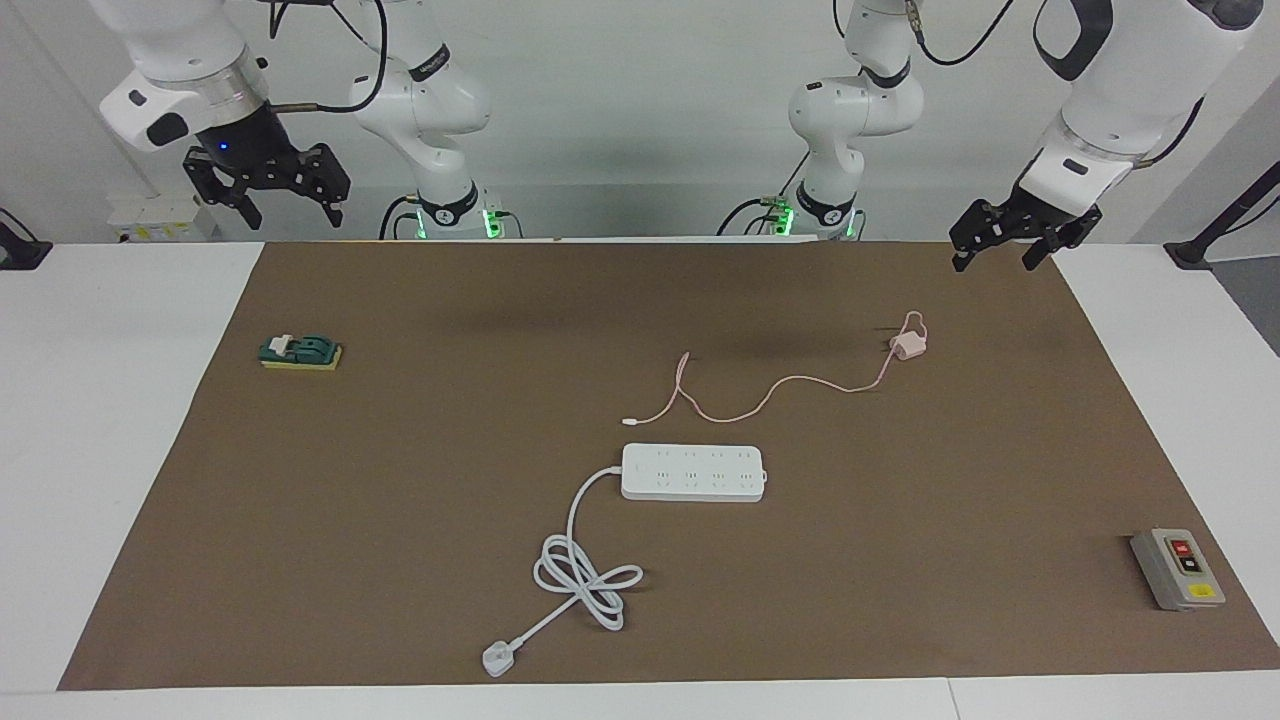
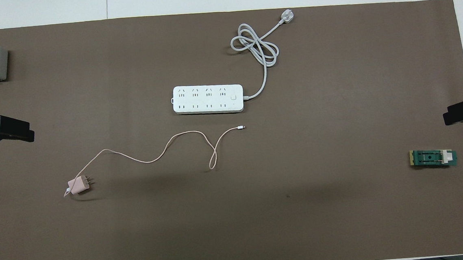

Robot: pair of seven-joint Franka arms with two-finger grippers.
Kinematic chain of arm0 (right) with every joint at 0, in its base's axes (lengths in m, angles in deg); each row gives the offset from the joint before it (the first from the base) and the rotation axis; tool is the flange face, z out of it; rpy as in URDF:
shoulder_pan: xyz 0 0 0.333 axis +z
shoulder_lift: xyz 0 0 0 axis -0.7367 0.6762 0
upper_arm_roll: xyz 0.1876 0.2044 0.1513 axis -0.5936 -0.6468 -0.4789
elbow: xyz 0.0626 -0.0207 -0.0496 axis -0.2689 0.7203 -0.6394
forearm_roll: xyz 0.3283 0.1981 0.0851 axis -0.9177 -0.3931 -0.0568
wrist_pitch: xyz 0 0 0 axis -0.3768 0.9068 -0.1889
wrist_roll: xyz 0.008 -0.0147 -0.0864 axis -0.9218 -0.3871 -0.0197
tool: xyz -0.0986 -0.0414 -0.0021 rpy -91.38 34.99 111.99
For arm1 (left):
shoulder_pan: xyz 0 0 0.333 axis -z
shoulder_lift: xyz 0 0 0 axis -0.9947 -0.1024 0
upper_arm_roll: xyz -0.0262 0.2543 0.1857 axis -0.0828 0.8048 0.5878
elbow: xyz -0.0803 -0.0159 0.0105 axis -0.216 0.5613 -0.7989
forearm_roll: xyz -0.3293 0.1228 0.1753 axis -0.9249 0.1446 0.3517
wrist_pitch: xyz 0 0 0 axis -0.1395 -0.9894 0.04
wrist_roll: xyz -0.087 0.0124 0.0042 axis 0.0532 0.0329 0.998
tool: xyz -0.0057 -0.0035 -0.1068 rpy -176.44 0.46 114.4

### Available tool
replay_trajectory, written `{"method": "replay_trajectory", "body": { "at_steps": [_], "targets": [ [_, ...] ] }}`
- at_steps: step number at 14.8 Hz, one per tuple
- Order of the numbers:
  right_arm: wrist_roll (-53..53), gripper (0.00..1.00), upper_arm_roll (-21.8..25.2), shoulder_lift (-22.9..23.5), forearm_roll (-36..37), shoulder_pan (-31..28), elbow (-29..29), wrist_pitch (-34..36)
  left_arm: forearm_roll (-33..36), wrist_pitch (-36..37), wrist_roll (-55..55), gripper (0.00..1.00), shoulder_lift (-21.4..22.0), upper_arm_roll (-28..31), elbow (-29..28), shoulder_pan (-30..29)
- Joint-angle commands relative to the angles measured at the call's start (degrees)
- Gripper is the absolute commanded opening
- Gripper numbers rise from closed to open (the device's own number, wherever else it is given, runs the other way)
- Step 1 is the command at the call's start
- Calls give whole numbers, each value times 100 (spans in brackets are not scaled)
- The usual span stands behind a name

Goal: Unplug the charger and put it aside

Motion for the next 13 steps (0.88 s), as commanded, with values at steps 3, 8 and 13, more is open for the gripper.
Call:
{"method": "replay_trajectory", "body": {
  "at_steps": [3,8,13],
  "targets": [
    [92,100,-89,-125,-105,-122,148,-120,119,89,-133,100,133,53,-114,70],
    [100,100,-89,-143,-105,-114,201,-129,119,72,-141,100,124,44,-97,70],
    [92,100,-89,-169,-105,-122,245,-129,102,54,-141,100,124,44,-97,79]
  ]
}}
